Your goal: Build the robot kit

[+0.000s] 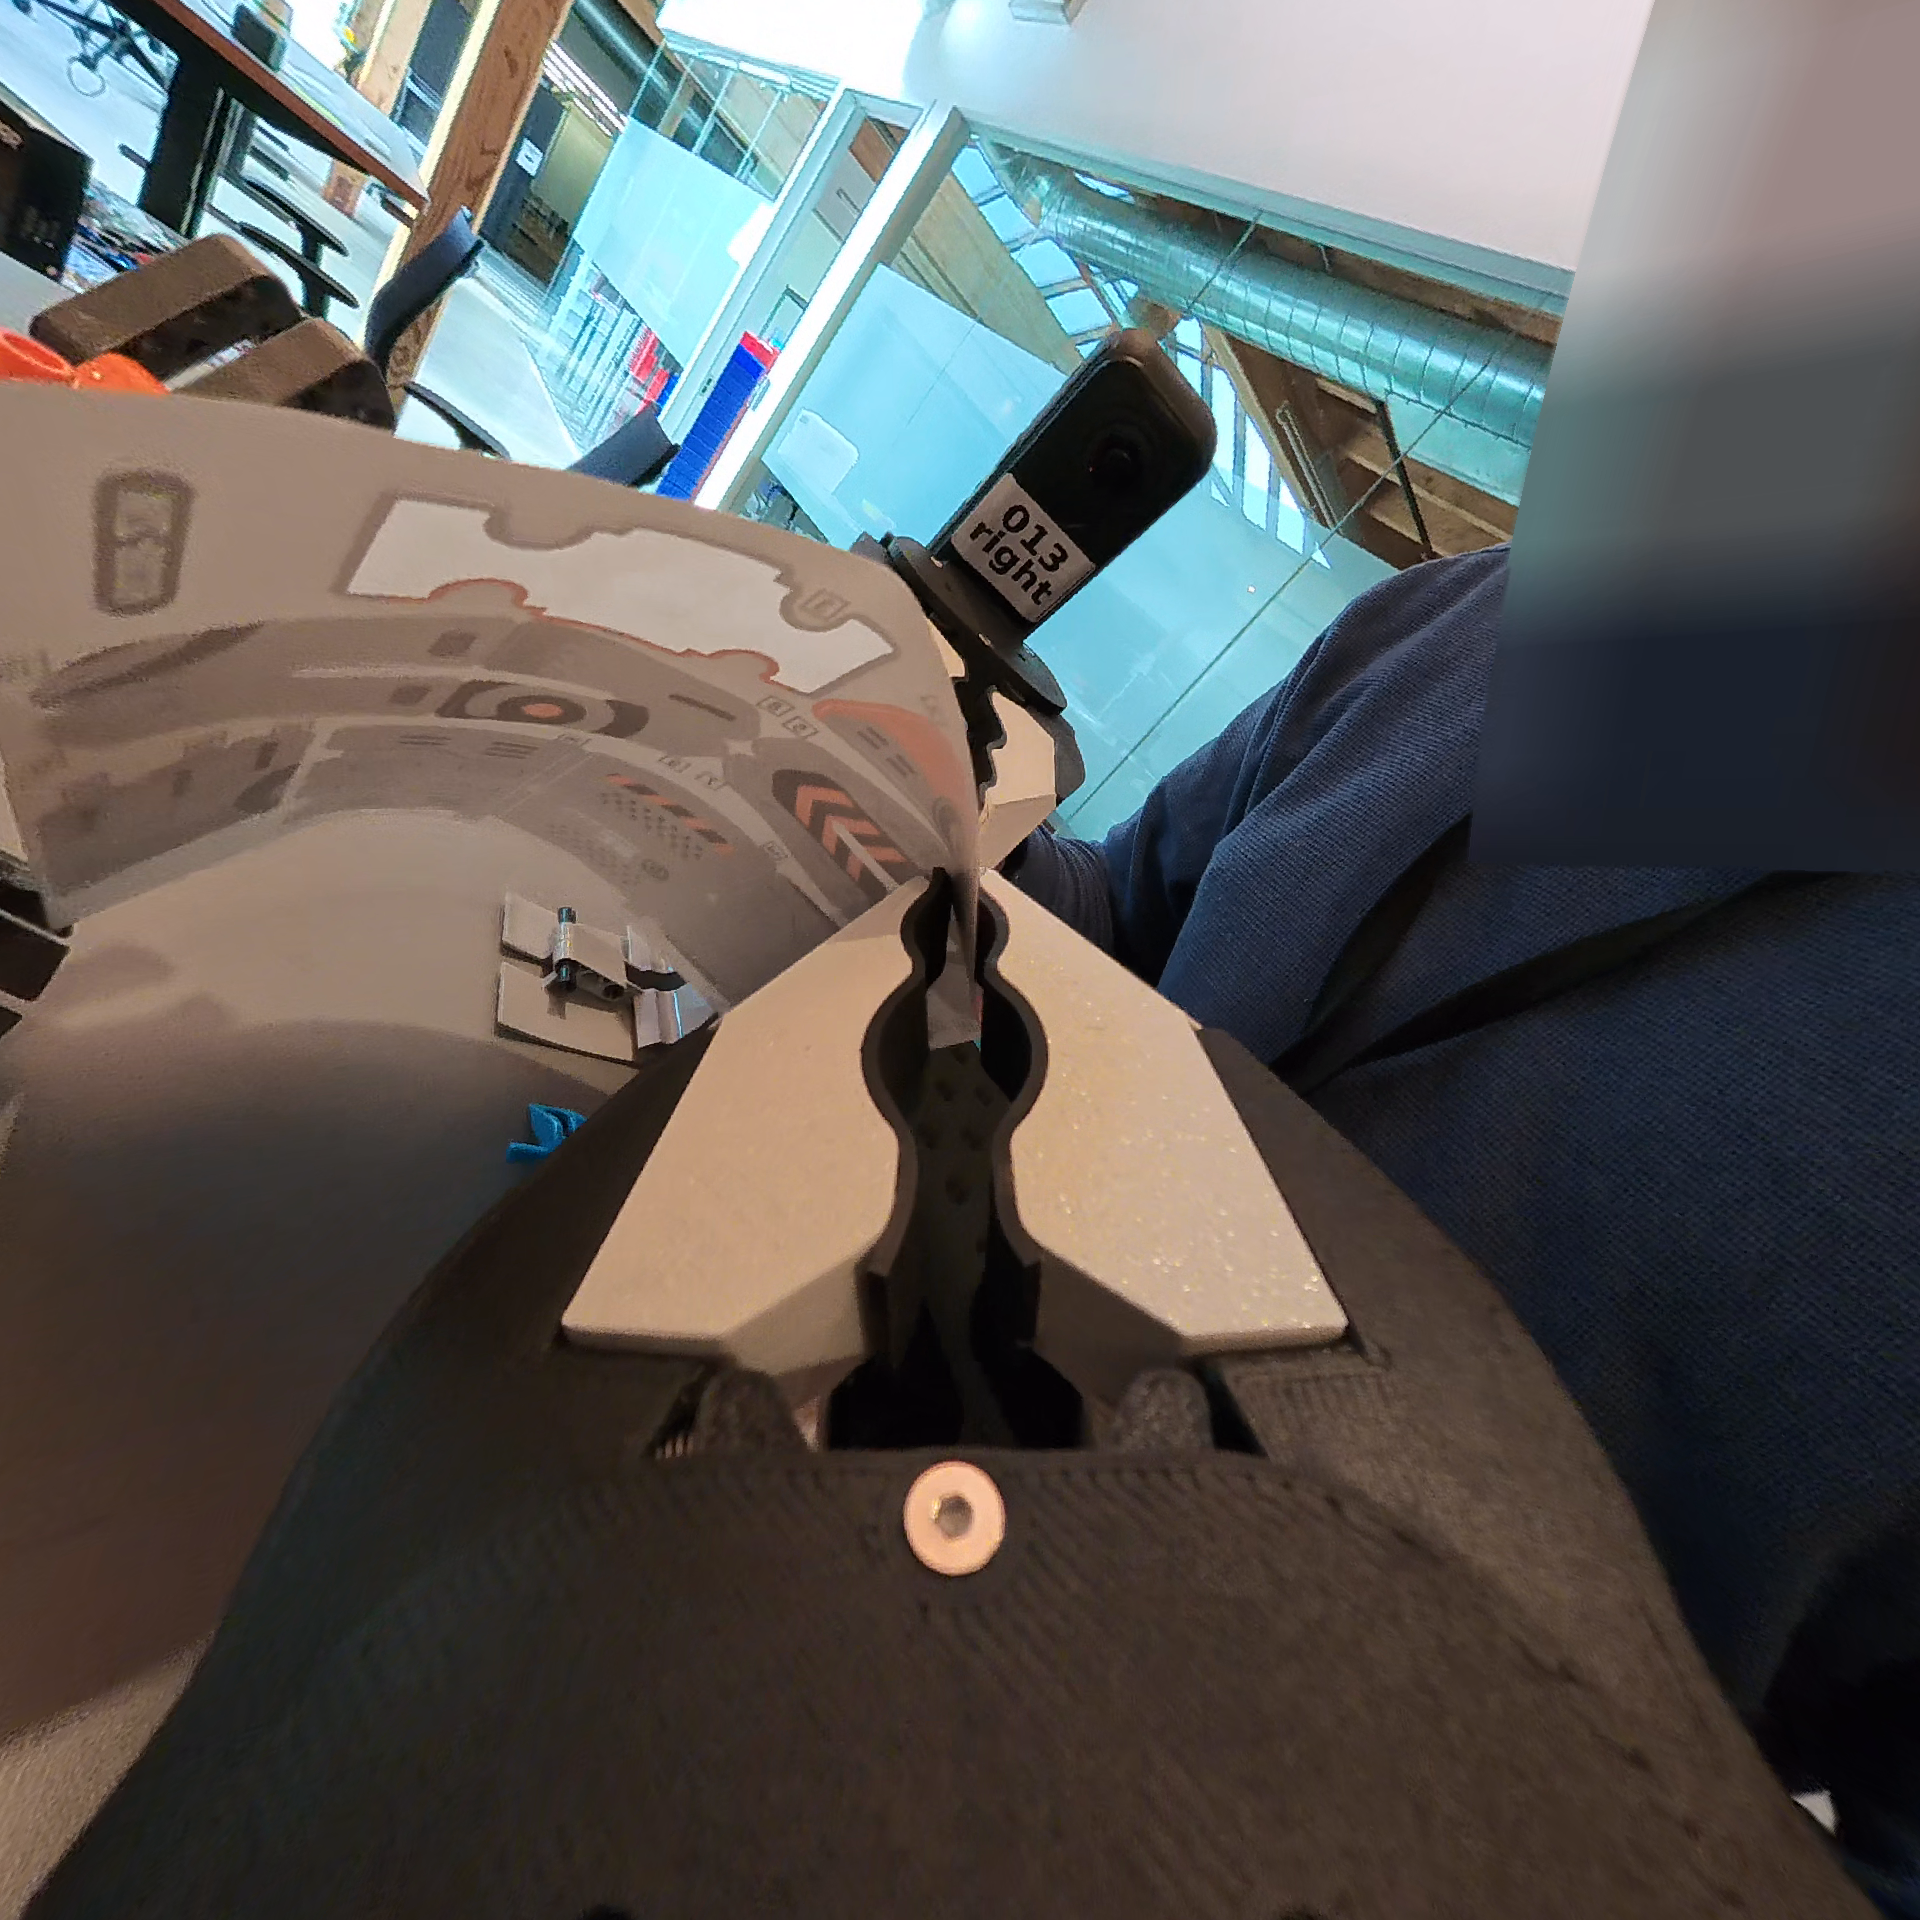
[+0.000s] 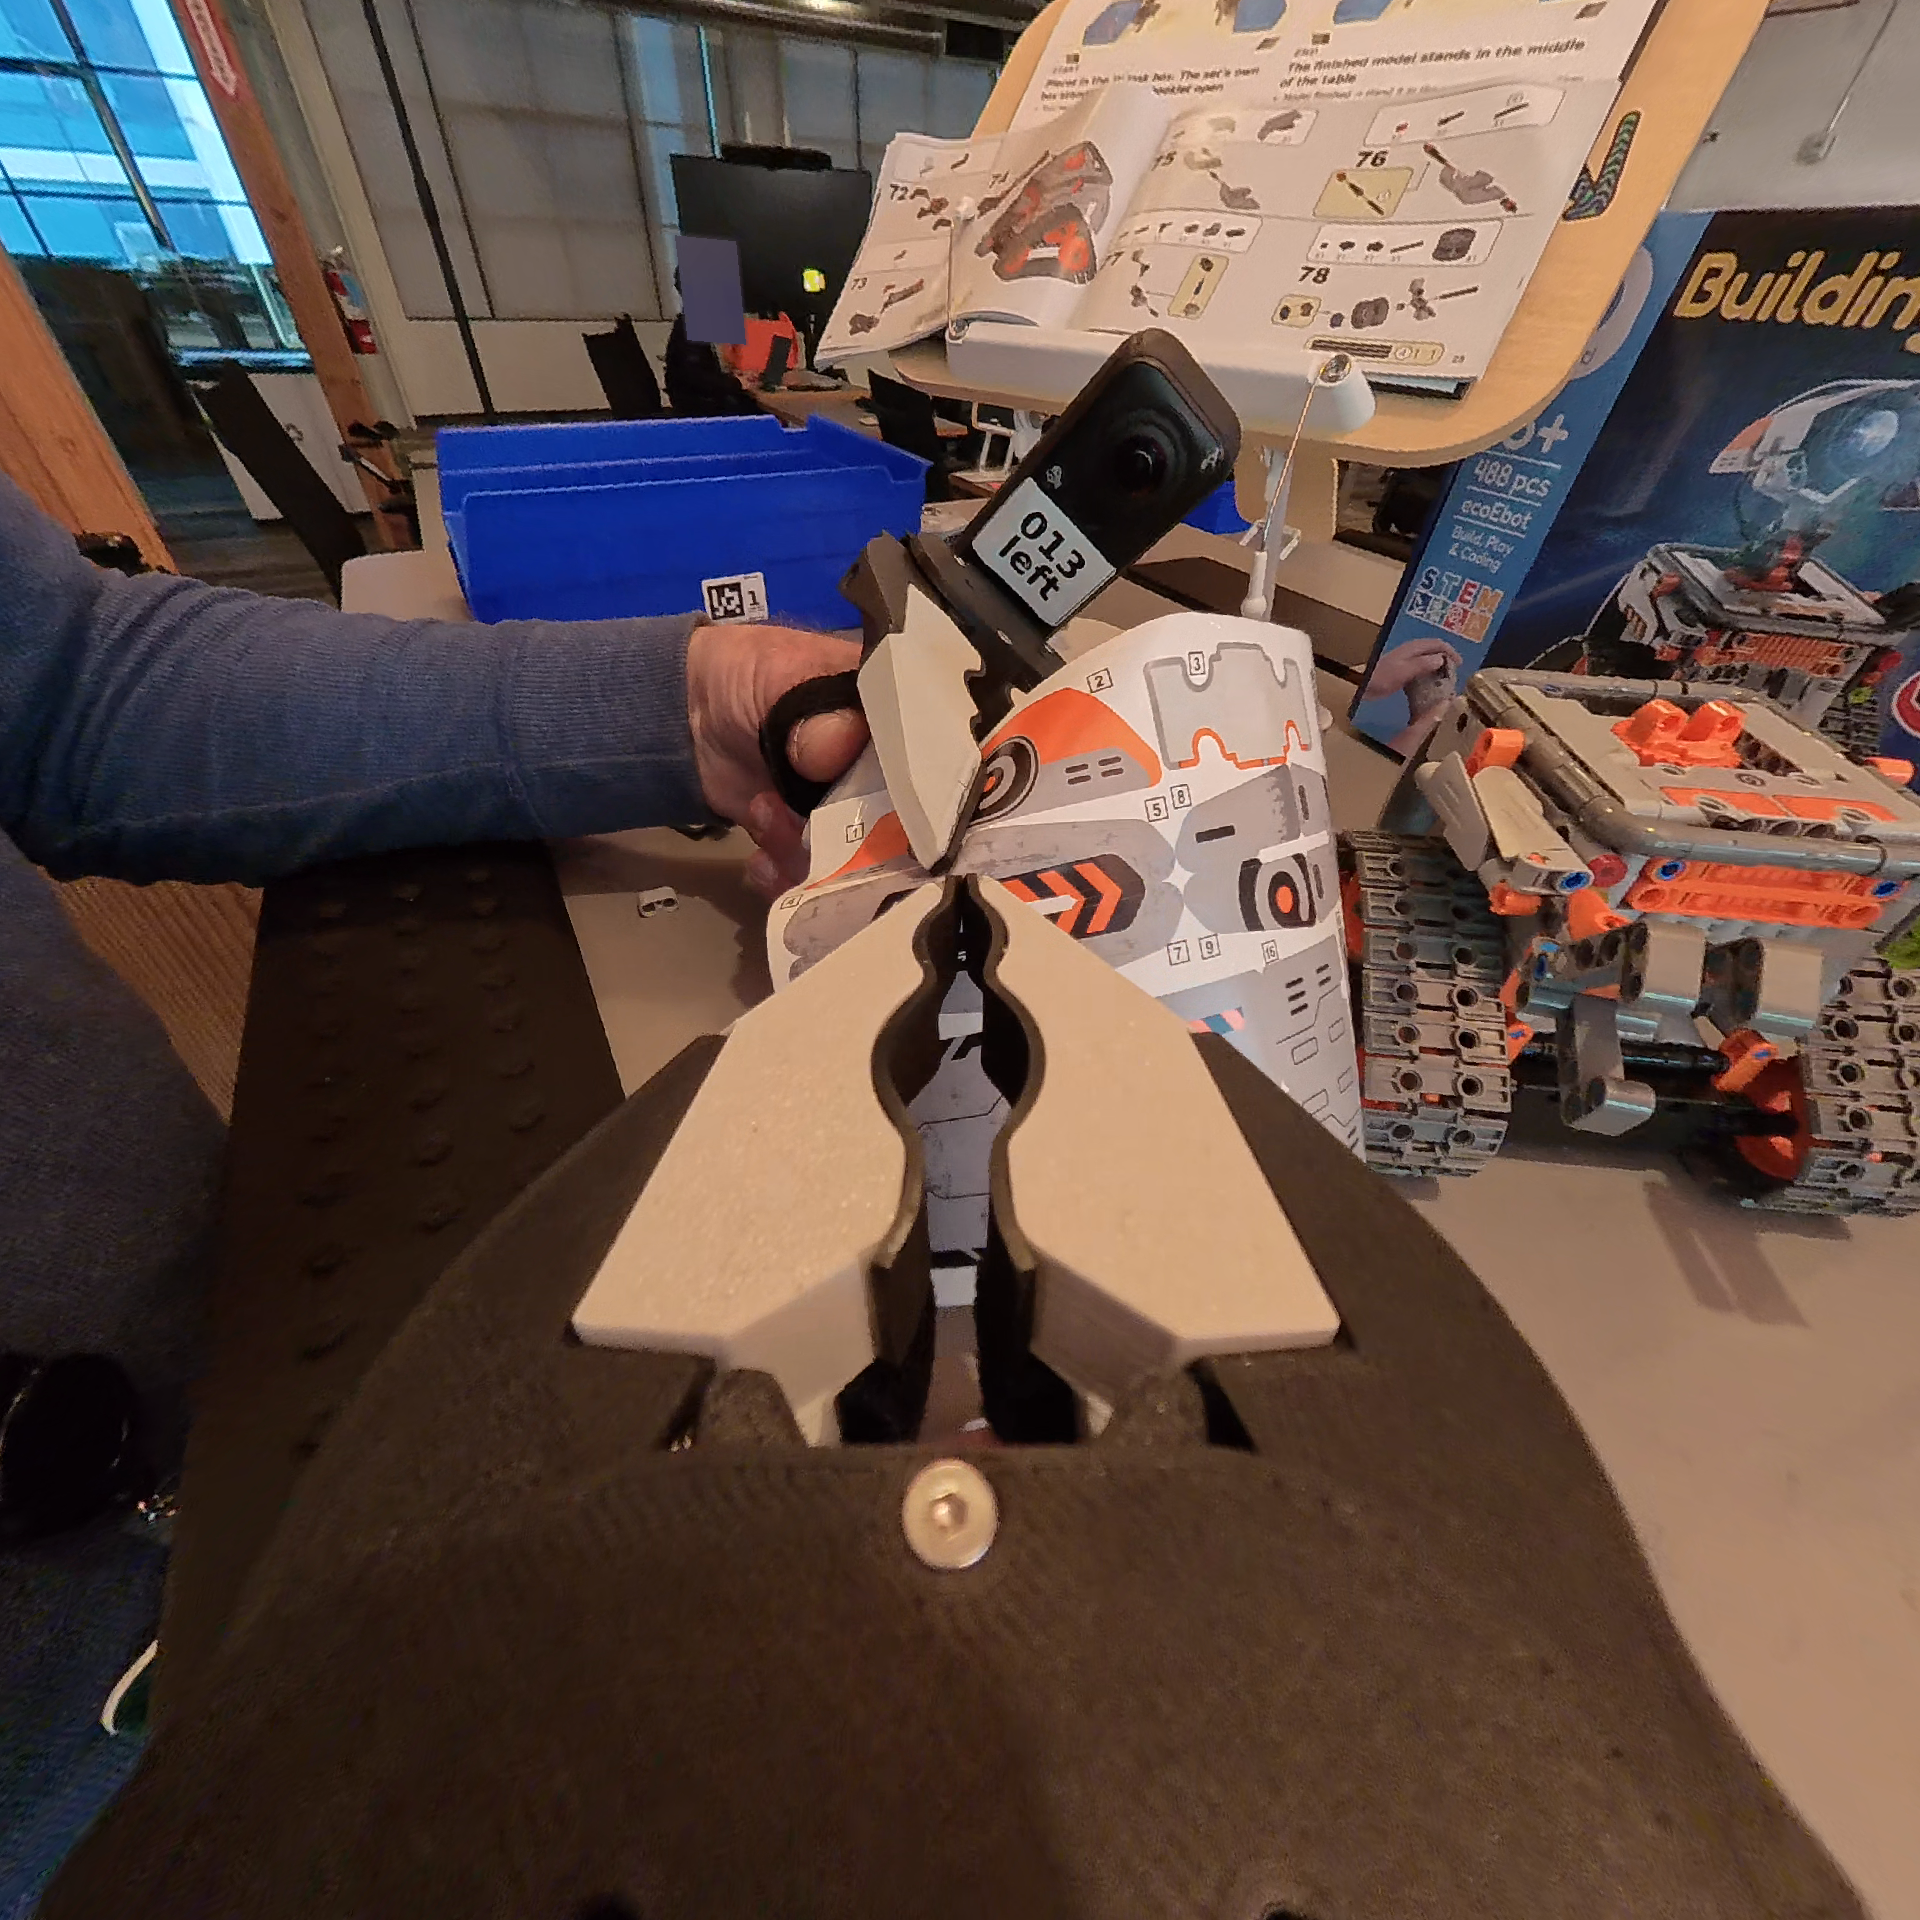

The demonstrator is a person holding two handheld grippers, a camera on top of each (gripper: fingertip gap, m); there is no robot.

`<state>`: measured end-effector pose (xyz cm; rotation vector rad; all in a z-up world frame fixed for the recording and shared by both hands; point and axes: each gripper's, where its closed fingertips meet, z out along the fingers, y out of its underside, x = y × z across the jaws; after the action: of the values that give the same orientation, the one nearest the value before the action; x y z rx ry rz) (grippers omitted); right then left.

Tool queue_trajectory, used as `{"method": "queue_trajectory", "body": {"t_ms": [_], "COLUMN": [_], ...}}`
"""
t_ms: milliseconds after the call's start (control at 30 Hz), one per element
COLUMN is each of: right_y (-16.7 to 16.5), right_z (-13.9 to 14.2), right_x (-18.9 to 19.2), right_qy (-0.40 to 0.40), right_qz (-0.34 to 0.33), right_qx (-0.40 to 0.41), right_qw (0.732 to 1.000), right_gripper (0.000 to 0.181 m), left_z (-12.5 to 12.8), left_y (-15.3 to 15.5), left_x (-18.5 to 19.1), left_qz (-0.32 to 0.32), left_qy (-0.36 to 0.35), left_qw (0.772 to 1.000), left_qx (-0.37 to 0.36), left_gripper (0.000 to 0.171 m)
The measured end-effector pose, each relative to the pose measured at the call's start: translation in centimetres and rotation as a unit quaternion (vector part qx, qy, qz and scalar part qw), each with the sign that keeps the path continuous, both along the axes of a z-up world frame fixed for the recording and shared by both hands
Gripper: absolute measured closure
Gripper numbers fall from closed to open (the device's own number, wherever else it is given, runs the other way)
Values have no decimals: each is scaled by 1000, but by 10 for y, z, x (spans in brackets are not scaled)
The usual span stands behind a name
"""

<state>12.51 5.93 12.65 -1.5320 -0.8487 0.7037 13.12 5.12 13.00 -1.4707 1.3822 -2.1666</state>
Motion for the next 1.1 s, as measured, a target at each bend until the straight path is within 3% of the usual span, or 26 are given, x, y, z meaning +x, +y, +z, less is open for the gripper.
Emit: {"method": "queue_trajectory", "body": {"t_ms": [233,367,700,867,1100], "right_y": [1,3,-1,-9,-25], "right_z": [3,2,13,14,28], "right_x": [2,5,4,-4,-9], "right_qy": [22,30,32,42,139], "right_qz": [-1,-5,18,63,155], "right_qx": [-3,-9,9,-6,-53], "right_qw": [1000,999,999,997,977], "right_gripper": [181,181,167,166,172], "left_z": [7,1,6,10,23], "left_y": [-3,-6,-4,-10,-26], "left_x": [-2,1,1,-1,-8], "left_qz": [-4,0,12,-1,-28], "left_qy": [-14,-3,-19,-32,-81], "left_qw": [1000,999,998,997,992], "left_qx": [9,35,54,67,95], "left_gripper": [160,171,171,171,171]}}
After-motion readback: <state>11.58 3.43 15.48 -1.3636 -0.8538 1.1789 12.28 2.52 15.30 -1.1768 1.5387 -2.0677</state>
